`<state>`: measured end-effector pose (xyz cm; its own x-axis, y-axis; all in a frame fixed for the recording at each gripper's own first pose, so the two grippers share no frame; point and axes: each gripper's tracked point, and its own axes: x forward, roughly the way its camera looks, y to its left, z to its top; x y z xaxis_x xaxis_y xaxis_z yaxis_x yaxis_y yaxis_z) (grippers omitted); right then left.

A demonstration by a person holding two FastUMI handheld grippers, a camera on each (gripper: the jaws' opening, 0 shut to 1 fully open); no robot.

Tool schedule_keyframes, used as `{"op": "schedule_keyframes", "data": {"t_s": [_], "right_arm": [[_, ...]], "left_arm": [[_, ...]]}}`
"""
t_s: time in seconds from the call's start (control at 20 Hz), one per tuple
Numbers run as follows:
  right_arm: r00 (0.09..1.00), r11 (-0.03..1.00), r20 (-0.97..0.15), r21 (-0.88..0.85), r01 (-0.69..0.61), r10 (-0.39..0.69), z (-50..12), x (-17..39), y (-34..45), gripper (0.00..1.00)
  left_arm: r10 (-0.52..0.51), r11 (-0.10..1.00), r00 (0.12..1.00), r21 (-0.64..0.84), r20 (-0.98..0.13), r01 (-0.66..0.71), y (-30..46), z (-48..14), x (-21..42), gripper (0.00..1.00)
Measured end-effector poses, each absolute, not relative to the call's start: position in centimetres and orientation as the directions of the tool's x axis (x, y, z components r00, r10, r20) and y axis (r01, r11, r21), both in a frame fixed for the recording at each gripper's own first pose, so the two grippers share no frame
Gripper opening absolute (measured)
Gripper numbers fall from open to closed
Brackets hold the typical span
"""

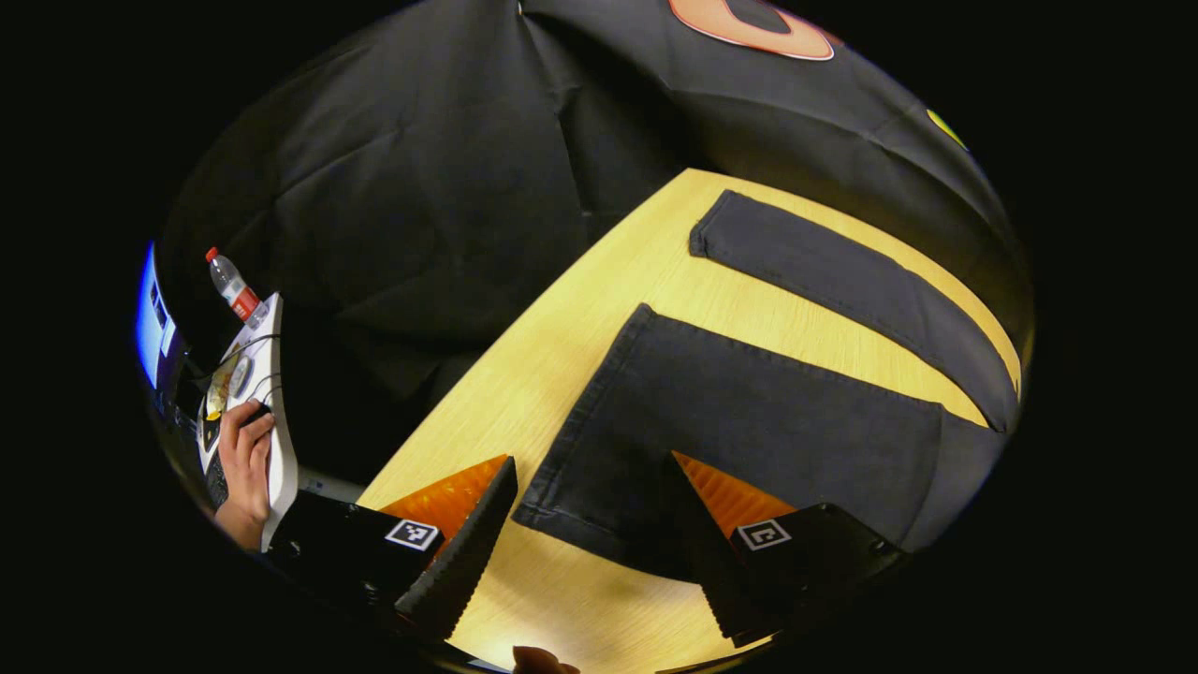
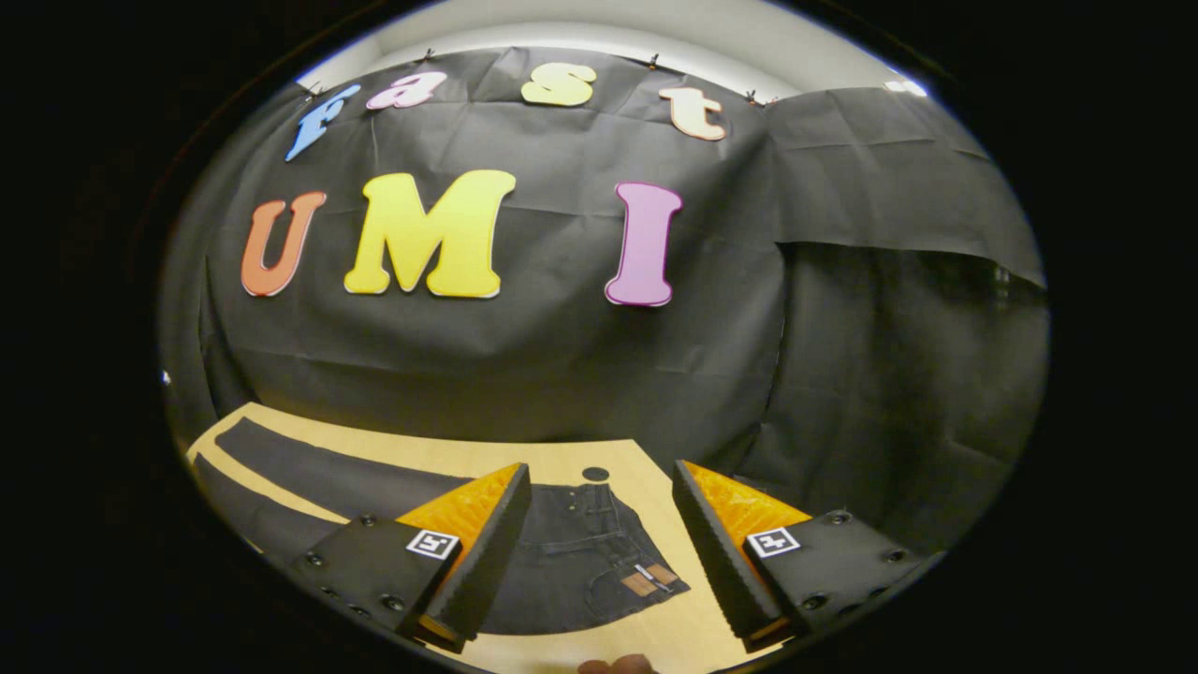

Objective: Grasp the waist and the cuffs of the jeans and fold them to make the two legs overlap; first hold the waist and fold one-third of the jeans toward the cuffs, then hold the cuffs and fold the remaining one-third in the same direction to finish folding.

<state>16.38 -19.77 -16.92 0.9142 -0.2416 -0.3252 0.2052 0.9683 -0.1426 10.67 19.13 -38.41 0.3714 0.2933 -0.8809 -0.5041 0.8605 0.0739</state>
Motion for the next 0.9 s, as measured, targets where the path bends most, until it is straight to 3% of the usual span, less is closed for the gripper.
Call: {"op": "schedule_keyframes", "data": {"t_s": [0.15, 0.25, 0.3, 0.6, 0.7, 0.8, 0.85, 0.9], "right_arm": [[0.885, 0.95, -0.345, -0.135, 0.282, -0.312, -18.2, 17.5, -22.5, 0.96], [0.863, 0.938, -0.367, -0.138, 0.319, -0.347, -19.3, 17.7, -23.9, 0.93], [0.856, 0.933, -0.372, -0.142, 0.331, -0.36, -19.6, 17.8, -24.5, 0.95], [0.839, 0.927, -0.395, -0.162, 0.338, -0.375, -20.5, 17.5, -24.9, 0.93], [0.837, 0.924, -0.391, -0.166, 0.345, -0.382, -20.5, 17.5, -25.0, 0.94], [0.833, 0.919, -0.388, -0.171, 0.354, -0.393, -20.5, 17.5, -25.2, 0.94], [0.831, 0.917, -0.388, -0.174, 0.36, -0.399, -20.5, 17.5, -25.3, 0.94], [0.829, 0.915, -0.386, -0.174, 0.364, -0.404, -20.5, 17.5, -25.4, 0.94]], "left_arm": [[0.294, 0.868, 0.394, 0.07, -0.871, -0.492, 19.3, -38.3, 11.5, 1.0], [0.293, 0.874, 0.395, 0.076, -0.871, -0.48, 19.9, -38.7, 11.8, 1.0], [0.344, 0.871, 0.385, 0.138, -0.856, -0.472, 21.1, -38.1, 11.6, 1.0], [0.367, 0.878, 0.405, 0.169, -0.838, -0.447, 21.4, -38.8, 13.0, 0.96], [0.374, 0.874, 0.417, 0.164, -0.829, -0.457, 21.3, -39.1, 13.5, 1.0], [0.324, 0.88, 0.436, 0.098, -0.84, -0.464, 20.3, -39.2, 13.9, 0.91], [0.324, 0.875, 0.427, 0.095, -0.844, -0.475, 20.2, -39.3, 13.9, 0.71], [0.302, 0.877, 0.424, 0.075, -0.854, -0.474, 19.8, -39.3, 14.1, 0.69]]}}
